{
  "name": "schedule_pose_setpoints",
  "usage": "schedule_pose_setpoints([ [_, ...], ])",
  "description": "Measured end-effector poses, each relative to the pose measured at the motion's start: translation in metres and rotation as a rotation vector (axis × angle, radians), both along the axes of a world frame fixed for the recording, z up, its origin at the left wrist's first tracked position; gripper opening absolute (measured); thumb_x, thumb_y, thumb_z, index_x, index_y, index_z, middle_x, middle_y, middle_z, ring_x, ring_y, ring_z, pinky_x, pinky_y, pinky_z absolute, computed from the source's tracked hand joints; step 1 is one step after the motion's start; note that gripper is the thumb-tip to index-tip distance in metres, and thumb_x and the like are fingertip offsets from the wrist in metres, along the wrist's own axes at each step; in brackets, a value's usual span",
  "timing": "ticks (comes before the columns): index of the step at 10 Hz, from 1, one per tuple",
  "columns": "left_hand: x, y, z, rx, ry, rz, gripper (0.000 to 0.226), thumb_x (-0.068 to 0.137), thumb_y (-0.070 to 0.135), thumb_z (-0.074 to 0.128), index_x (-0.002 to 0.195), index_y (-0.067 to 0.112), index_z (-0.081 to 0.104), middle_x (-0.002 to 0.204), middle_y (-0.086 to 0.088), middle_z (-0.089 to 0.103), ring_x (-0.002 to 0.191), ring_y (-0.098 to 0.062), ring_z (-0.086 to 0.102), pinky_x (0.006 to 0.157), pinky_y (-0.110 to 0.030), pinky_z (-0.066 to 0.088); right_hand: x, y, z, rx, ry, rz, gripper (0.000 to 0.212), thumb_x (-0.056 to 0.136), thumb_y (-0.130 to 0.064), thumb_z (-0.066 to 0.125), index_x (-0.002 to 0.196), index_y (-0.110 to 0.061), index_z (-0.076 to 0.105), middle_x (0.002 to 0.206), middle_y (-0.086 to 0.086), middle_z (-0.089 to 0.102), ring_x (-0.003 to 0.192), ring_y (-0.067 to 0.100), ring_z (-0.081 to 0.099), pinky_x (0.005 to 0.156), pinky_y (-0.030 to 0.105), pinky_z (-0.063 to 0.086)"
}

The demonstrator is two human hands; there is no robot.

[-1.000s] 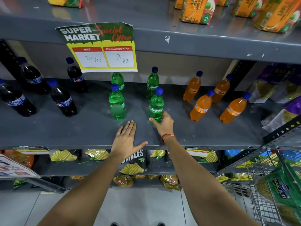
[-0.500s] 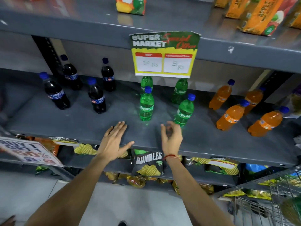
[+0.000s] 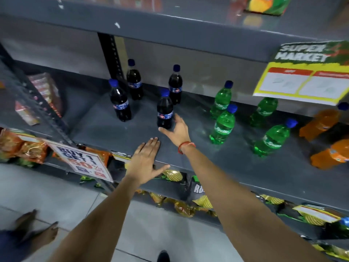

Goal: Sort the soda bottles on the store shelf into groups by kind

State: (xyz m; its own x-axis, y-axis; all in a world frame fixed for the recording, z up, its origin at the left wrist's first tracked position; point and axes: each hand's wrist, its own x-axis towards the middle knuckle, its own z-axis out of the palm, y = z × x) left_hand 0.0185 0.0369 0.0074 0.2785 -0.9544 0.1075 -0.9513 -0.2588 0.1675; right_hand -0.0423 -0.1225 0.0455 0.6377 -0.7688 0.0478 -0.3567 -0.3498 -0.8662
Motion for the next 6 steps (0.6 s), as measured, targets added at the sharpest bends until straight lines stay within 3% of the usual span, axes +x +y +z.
schedule_pose_setpoints([
  [1,0.003,0.002,0.000,-0.020,-0.016,-0.010,0.092,0.083,0.072,0.030,0.137,-0.002,0.039,0.143,-0.017,0.042,0.133,-0.028,0.035,0.109,-0.043,0.027,0.014,0.001,-0.003,0.006,-0.016,-0.025,0.060,0.069,-0.024,0.080,0.118,-0.004,0.052,0.119,0.018,0.061,0.115,0.031,0.054,0.092,0.031,0.042],
  [3,0.005,0.002,-0.002,-0.047,-0.041,-0.018,0.091,0.083,0.072,0.034,0.135,-0.002,0.041,0.142,-0.017,0.043,0.132,-0.027,0.037,0.108,-0.044,0.031,0.019,0.004,-0.002,0.000,-0.018,-0.093,0.044,0.075,-0.017,0.075,0.109,0.002,0.053,0.111,0.021,0.064,0.108,0.032,0.057,0.072,0.013,0.033],
  [5,0.009,0.002,-0.010,-0.041,-0.031,-0.036,0.092,0.083,0.072,0.033,0.136,-0.002,0.039,0.143,-0.017,0.041,0.134,-0.027,0.035,0.108,-0.045,0.031,0.015,0.013,0.003,-0.033,0.005,-0.063,0.043,0.075,-0.017,0.074,0.107,0.003,0.053,0.109,0.021,0.064,0.106,0.033,0.057,0.068,0.012,0.032],
  [6,0.010,0.004,-0.008,-0.061,0.035,-0.039,0.088,0.084,0.070,0.032,0.137,0.001,0.039,0.144,-0.015,0.040,0.135,-0.025,0.032,0.110,-0.043,0.025,0.009,0.011,0.006,-0.004,-0.002,-0.029,0.048,0.074,-0.020,0.076,0.112,-0.001,0.053,0.113,0.018,0.064,0.108,0.030,0.057,0.079,0.016,0.038],
])
